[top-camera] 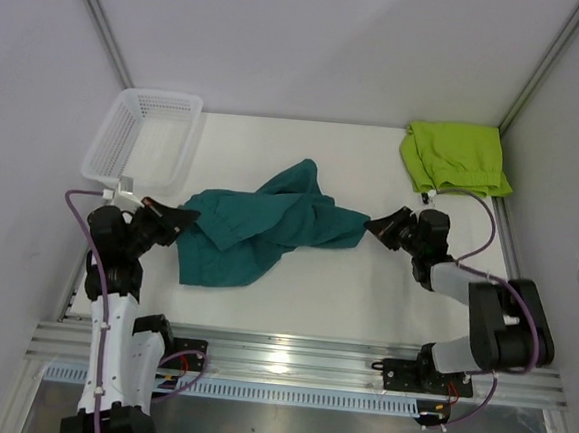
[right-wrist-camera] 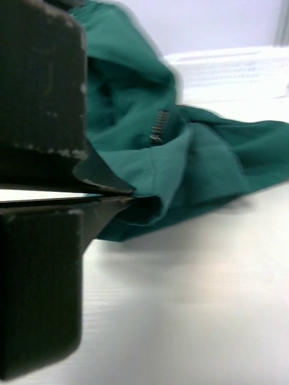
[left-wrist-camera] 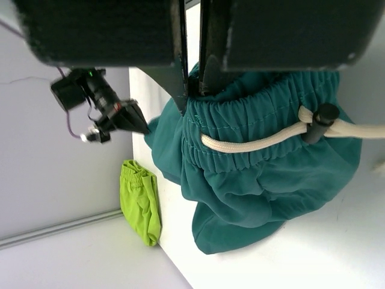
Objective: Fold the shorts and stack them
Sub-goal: Flatten the shorts out
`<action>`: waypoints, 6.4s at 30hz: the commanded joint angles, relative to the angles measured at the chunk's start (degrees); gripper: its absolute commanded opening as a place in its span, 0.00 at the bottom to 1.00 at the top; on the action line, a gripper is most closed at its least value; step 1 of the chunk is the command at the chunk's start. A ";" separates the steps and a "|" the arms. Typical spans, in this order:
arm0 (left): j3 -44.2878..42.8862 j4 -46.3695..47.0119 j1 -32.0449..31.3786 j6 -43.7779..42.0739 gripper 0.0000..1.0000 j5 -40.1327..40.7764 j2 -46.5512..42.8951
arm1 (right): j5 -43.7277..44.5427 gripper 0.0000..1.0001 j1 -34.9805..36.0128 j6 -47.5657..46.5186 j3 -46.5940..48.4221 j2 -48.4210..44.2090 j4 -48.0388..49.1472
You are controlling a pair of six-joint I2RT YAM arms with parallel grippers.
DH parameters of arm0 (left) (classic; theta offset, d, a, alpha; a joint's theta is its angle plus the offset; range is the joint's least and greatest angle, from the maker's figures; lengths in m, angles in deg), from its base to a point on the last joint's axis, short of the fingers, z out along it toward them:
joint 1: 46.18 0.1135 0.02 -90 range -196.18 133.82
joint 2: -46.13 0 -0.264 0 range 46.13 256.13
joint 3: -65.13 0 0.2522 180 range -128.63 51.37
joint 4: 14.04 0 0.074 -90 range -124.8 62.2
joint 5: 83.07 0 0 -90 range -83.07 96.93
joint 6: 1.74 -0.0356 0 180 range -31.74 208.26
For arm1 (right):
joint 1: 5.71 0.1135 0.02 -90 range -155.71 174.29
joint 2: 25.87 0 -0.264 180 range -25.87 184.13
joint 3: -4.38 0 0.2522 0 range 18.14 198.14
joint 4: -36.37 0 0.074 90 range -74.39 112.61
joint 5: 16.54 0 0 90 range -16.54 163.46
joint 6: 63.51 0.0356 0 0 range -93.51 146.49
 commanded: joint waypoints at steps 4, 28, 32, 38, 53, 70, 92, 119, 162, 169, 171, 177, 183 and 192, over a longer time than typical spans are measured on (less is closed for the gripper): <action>-2.72 10.14 2.75 4.72 0.00 -3.54 7.89 | 15.10 0.00 9.77 -10.96 -7.52 -22.59 -17.31; -1.58 4.45 12.25 -2.83 0.99 -5.84 13.19 | 32.01 0.00 21.92 -6.75 -17.20 -44.72 -35.20; 1.05 -2.13 11.72 -3.79 0.99 -5.75 5.21 | 32.63 0.00 21.92 -7.72 -13.87 -40.85 -34.05; 9.47 -7.52 11.54 0.23 0.97 -2.32 -9.21 | 32.46 0.00 21.74 -9.21 -8.94 -32.85 -33.43; 22.15 -2.43 1.27 20.88 0.92 7.60 -15.58 | 32.19 0.00 20.95 -10.00 -5.68 -27.39 -29.04; 26.63 9.69 -12.18 36.81 0.77 27.11 -15.31 | 28.50 0.00 18.14 -10.18 -6.47 -27.92 -27.28; 32.96 17.79 -23.34 41.73 0.58 40.56 -8.89 | 25.33 0.00 14.53 -10.09 -7.35 -29.77 -26.84; 36.12 14.88 -26.69 43.22 0.64 40.83 -6.35 | 24.02 0.00 13.48 -9.48 -9.20 -29.86 -25.70; -15.47 -2.86 -4.03 7.01 0.00 28.54 19.69 | 28.95 0.00 36.94 -15.45 -21.40 -52.61 -20.79; -11.78 -3.47 3.19 4.82 0.00 23.01 15.64 | 31.41 0.18 38.35 -16.24 -23.61 -64.05 -24.38; -11.43 -3.65 4.77 4.03 0.00 20.98 15.64 | 29.39 0.31 38.35 -15.11 -24.13 -62.47 -23.24; -9.23 -2.95 5.30 4.11 0.00 19.56 13.62 | 27.71 0.48 38.35 -13.26 -23.61 -51.94 -16.13; -7.82 -2.51 5.39 3.85 0.00 18.51 12.74 | 19.89 0.49 33.88 -9.74 -21.07 -33.76 -6.73; -7.29 -2.42 5.57 3.59 0.00 18.16 12.21 | 9.87 0.49 26.76 -9.12 -12.81 -19.40 -0.30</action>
